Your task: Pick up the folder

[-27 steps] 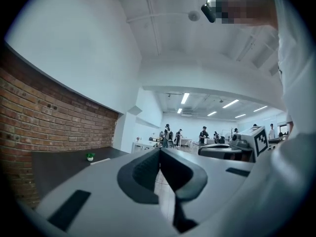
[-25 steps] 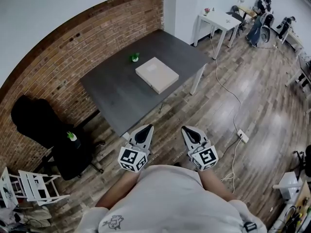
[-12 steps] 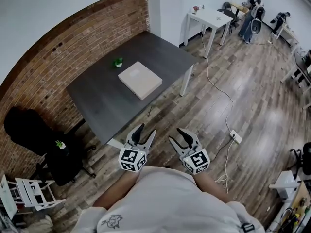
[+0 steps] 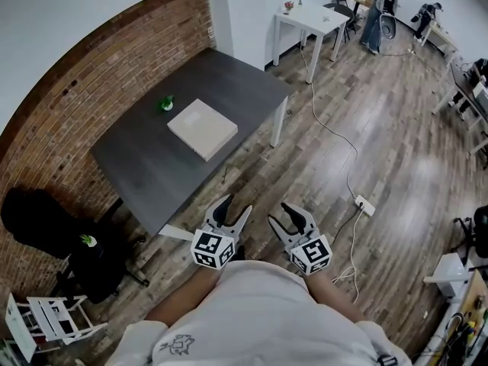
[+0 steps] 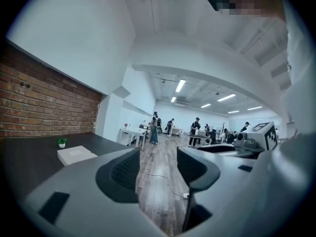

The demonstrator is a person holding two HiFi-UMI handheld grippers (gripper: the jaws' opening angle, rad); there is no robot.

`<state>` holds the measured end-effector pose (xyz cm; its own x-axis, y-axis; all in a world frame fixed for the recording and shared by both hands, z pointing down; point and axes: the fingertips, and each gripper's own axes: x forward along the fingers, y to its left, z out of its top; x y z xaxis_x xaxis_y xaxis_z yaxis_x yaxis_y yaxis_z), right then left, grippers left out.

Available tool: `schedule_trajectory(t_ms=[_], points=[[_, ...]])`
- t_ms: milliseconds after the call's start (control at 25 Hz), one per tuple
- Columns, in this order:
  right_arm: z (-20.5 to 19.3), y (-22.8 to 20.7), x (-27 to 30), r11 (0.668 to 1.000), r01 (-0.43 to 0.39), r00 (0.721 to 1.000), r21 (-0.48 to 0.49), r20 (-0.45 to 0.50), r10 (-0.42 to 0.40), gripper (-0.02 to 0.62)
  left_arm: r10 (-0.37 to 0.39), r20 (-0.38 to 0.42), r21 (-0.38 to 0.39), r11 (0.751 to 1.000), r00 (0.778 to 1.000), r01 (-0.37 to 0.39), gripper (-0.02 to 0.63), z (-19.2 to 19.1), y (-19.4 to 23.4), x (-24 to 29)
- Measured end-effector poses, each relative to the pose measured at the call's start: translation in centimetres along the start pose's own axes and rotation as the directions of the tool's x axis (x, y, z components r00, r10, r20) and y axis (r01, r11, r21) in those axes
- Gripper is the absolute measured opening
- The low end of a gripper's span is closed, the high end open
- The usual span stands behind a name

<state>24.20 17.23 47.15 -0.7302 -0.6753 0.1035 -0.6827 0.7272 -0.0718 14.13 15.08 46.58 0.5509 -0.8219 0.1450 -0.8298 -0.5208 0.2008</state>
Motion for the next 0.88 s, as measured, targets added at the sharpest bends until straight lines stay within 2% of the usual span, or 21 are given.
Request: schedule_trajectory(t_ms=[280,440,680,880], points=[[0.5,-3.0,-0.4,0.997,0.072,0.997,0.006,0.001,-0.072,0.199,-0.084,-0.017,-0.009,0.996,0.996,0.084,0.235,0.1,-1.1,3.8],[-0.1,-4.2,0.7,0.996,0.082,0.997,0.027,-0.015,-0.082,0.199,-0.099,-0.037,-0.016,0.995,0.994,0.098,0.235,-0.4,-0.3,5.2],[-0.3,-6.5,5.1,0.996,0.082,0.996,0.044,-0.026,-0.081,0.199,-0.102,-0.037,-0.019,0.995,0.994,0.102,0.235,0.4,3.5,7.8],[0.0,-8.0,11.4,0.998,0.057,0.998,0.039,-0.032,-0.055,0.199,-0.081,-0.032,-0.023,0.996,0.996,0.08,0.236,1.6,9.1,9.9]])
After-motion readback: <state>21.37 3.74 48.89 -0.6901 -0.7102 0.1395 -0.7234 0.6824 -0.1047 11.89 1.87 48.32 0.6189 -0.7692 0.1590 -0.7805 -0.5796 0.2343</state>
